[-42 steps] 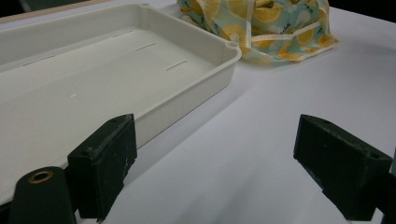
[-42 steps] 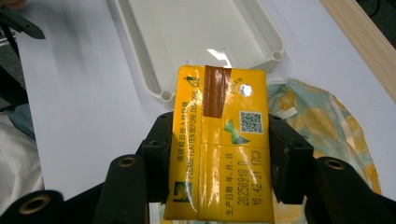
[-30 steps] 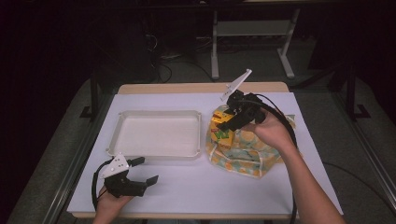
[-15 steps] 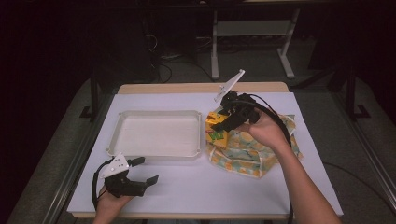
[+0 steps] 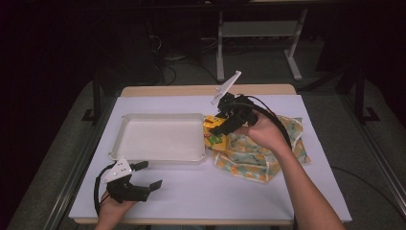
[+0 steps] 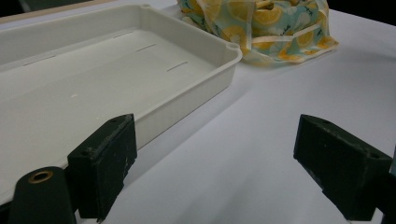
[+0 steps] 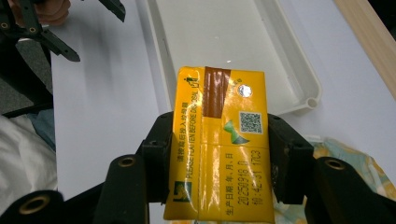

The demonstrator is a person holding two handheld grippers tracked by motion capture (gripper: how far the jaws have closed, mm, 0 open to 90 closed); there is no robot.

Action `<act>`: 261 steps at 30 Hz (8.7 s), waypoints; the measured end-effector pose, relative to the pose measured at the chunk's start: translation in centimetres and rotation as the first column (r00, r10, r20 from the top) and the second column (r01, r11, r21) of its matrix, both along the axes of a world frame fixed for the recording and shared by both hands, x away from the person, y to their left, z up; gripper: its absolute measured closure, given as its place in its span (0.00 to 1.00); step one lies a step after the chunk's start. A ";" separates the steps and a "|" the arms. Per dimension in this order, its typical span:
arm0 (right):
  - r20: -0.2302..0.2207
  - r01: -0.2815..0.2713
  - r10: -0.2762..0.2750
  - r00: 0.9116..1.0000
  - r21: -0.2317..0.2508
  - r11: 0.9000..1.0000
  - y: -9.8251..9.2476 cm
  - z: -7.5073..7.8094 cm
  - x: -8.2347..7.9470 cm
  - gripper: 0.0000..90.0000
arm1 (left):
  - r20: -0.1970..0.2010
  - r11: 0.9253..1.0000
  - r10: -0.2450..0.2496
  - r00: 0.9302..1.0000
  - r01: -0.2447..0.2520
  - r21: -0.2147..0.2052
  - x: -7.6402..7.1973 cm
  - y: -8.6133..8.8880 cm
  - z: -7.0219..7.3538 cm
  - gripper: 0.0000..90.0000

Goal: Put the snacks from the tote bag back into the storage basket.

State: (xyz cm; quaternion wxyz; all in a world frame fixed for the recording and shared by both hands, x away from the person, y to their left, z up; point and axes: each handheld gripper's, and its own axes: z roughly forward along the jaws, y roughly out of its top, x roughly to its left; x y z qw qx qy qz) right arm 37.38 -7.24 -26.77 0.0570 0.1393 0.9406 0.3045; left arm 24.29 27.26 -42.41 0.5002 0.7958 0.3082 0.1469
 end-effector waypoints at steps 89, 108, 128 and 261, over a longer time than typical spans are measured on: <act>-0.039 -0.195 0.195 0.980 0.006 0.981 9.6 -2.5 2.3 0.55 | -0.004 1.000 -0.003 1.000 0.003 -0.011 -0.1 0.1 0.1 0.15; -0.054 -0.206 0.205 0.977 -0.006 0.979 10.7 -3.7 2.8 0.55 | -0.005 1.000 -0.004 1.000 0.004 -0.009 -0.1 0.2 0.0 0.15; -0.059 -0.193 0.192 0.980 -0.011 0.981 10.8 -4.8 3.8 0.55 | -0.006 1.000 -0.003 1.000 0.003 -0.011 -0.1 0.2 0.1 0.14; -0.090 -0.214 0.212 0.973 -0.011 0.977 10.0 -8.6 3.6 0.46 | -0.010 1.000 -0.006 1.000 0.005 -0.013 -0.2 0.0 0.0 0.15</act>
